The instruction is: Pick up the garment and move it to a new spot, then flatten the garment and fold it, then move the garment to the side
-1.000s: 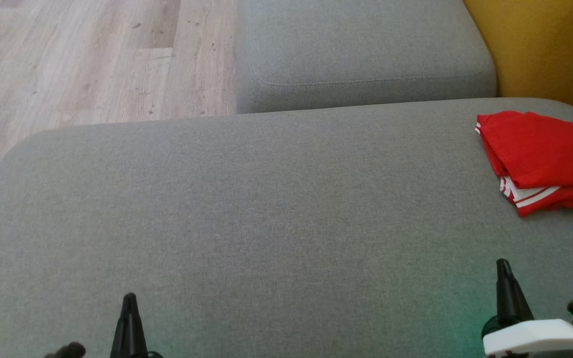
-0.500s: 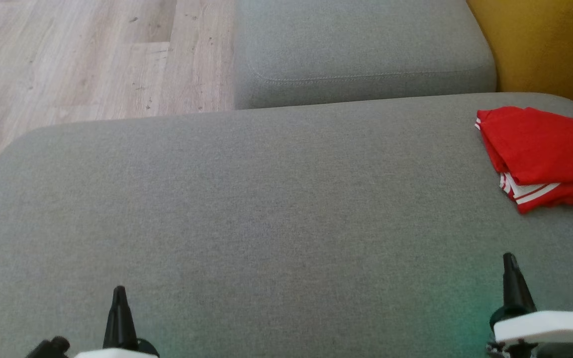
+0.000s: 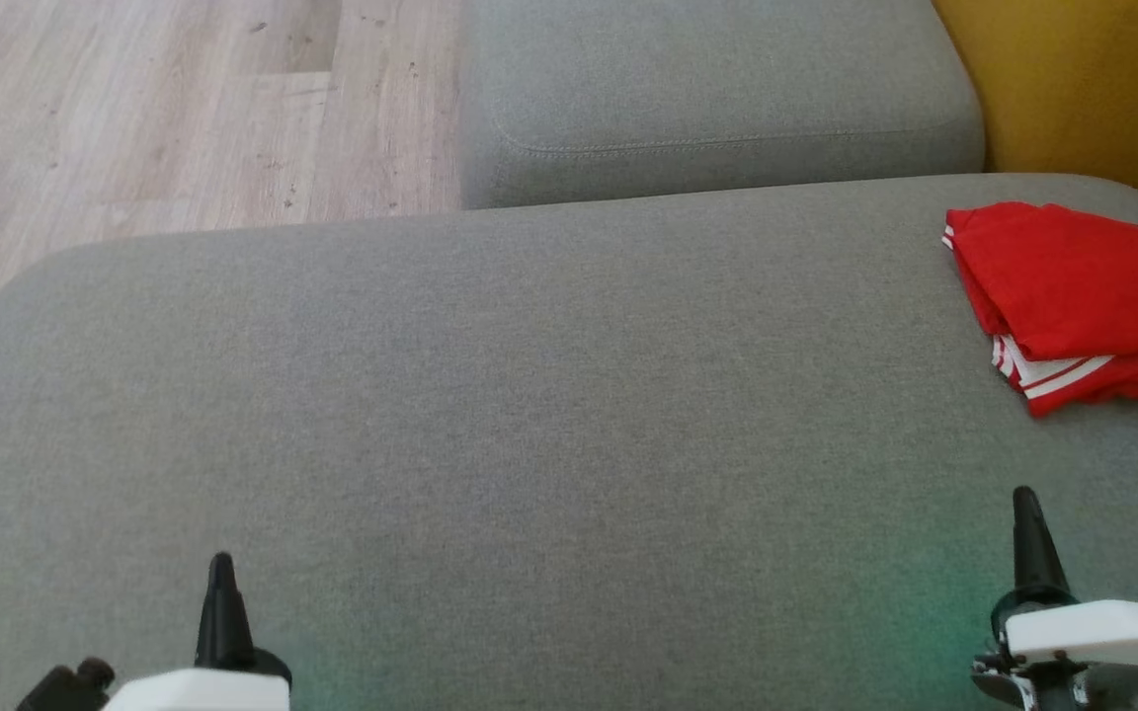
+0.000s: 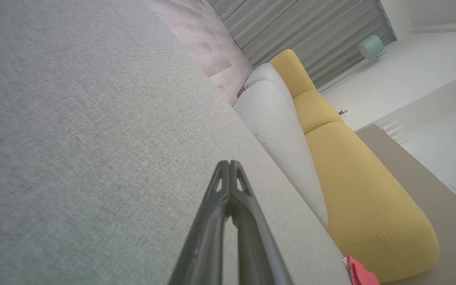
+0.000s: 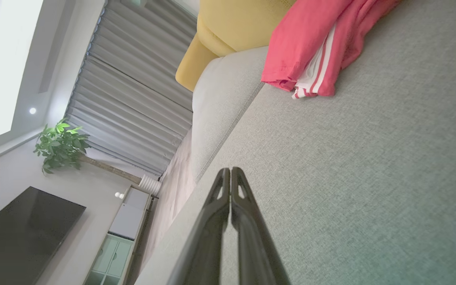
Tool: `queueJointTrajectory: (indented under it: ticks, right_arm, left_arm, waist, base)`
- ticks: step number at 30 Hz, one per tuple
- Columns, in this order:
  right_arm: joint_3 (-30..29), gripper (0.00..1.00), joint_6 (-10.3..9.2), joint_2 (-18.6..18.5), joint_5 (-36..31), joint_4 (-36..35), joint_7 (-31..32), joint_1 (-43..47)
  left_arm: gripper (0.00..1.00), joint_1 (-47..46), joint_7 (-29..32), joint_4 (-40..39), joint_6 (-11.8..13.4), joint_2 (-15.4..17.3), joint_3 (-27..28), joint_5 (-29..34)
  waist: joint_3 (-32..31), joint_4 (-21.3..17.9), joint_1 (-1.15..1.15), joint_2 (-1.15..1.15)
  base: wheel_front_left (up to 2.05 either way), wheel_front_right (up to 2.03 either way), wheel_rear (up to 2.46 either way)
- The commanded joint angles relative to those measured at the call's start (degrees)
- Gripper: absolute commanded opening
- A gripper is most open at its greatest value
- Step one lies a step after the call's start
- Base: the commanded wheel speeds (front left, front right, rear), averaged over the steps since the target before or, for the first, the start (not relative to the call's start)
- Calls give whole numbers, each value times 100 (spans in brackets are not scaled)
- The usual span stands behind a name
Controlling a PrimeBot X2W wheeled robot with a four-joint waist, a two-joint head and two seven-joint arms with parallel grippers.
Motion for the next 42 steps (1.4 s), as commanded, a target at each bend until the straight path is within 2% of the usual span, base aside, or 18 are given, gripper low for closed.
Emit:
queueJointTrajectory:
  ticks: [1,42]
  right_arm:
    - [24,0,-3,1,168,-173,56,-384]
    - [-309,0,-5,81,2692,-158,720,-894]
  left_arm:
    - [0,-363,32,-155,-51,79,161,-161]
    - [0,-1053,710,105,-323,68,671,-2847]
  waist:
    - [7,-3,0,0]
    - [228,-77,0,0]
  base:
    - [0,0,0]
    - [0,0,0]
